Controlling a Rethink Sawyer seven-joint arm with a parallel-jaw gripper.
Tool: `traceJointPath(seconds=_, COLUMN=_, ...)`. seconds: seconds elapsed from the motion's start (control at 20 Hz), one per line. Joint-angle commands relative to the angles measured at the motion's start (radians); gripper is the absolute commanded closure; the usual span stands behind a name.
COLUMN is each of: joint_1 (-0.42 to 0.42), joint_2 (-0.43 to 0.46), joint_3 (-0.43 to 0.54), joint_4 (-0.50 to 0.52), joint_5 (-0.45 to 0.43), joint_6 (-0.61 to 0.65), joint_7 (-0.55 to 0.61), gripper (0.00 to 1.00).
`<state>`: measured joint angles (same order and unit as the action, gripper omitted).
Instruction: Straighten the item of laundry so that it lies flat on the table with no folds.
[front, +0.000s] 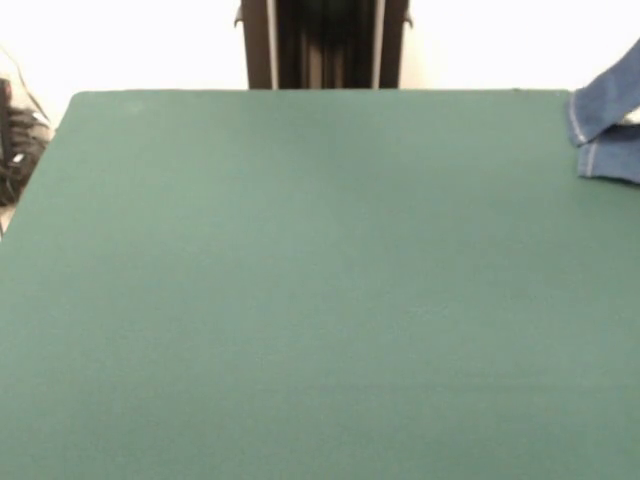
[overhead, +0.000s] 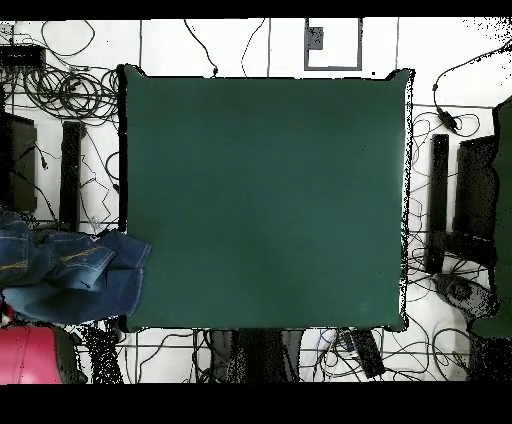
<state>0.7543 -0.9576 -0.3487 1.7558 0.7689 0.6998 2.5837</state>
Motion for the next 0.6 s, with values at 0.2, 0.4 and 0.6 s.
traceJointPath(seconds=0.2, joint_1=0.052, joint_2=0.081, joint_3=0.111, joint_4=-0.119, joint_5=0.059, joint_6=-0.024, joint_7=0.431, gripper=1.00)
traceJointPath(seconds=0.4, joint_1=0.057, joint_2=0.096, joint_3=0.114, joint_4=-0.145, joint_5=0.054, joint_6=-0.020, joint_7=0.465, gripper=1.00)
traceJointPath(seconds=0.6, joint_1=0.041, joint_2=0.091, joint_3=0.143, joint_4=-0.111, joint_5=0.071, joint_6=-0.064, joint_7=0.414, gripper=1.00)
